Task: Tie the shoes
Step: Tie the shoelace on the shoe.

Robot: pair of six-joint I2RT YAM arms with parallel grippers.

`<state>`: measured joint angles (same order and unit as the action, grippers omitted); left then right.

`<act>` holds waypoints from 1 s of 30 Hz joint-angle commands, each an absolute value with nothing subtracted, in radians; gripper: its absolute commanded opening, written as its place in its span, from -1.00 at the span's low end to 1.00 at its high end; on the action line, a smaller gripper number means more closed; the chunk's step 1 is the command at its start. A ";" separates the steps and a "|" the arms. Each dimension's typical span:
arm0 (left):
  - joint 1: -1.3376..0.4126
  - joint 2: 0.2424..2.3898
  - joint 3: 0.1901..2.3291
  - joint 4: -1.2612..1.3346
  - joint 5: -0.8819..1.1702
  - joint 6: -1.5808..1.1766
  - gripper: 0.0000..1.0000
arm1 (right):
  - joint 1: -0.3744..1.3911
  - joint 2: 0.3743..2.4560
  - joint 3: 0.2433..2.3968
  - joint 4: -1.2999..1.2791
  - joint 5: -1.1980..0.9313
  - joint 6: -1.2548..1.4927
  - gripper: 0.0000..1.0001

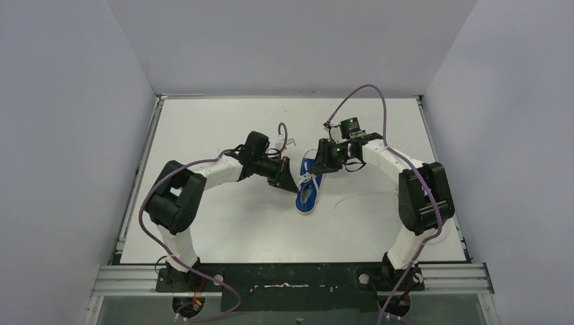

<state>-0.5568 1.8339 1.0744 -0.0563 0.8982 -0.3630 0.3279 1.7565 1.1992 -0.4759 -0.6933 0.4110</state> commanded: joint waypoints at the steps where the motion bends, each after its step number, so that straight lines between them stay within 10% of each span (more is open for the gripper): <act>1: -0.564 1.832 1.087 -0.014 0.916 -0.369 -1.00 | 0.334 1.753 1.229 -0.463 -0.667 0.404 -0.57; 9: -0.570 1.825 1.076 0.002 0.912 -0.370 -1.00 | 0.336 1.742 1.246 -0.464 -0.631 0.414 -1.00; 30: -0.566 1.768 1.011 -0.325 0.862 -0.240 -1.00 | 0.224 1.783 1.129 -0.221 -0.617 0.605 -1.00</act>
<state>-0.5678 1.8156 1.0115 -0.2485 0.8375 -0.2920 0.2481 1.7657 1.1156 -0.3302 -0.6426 0.5827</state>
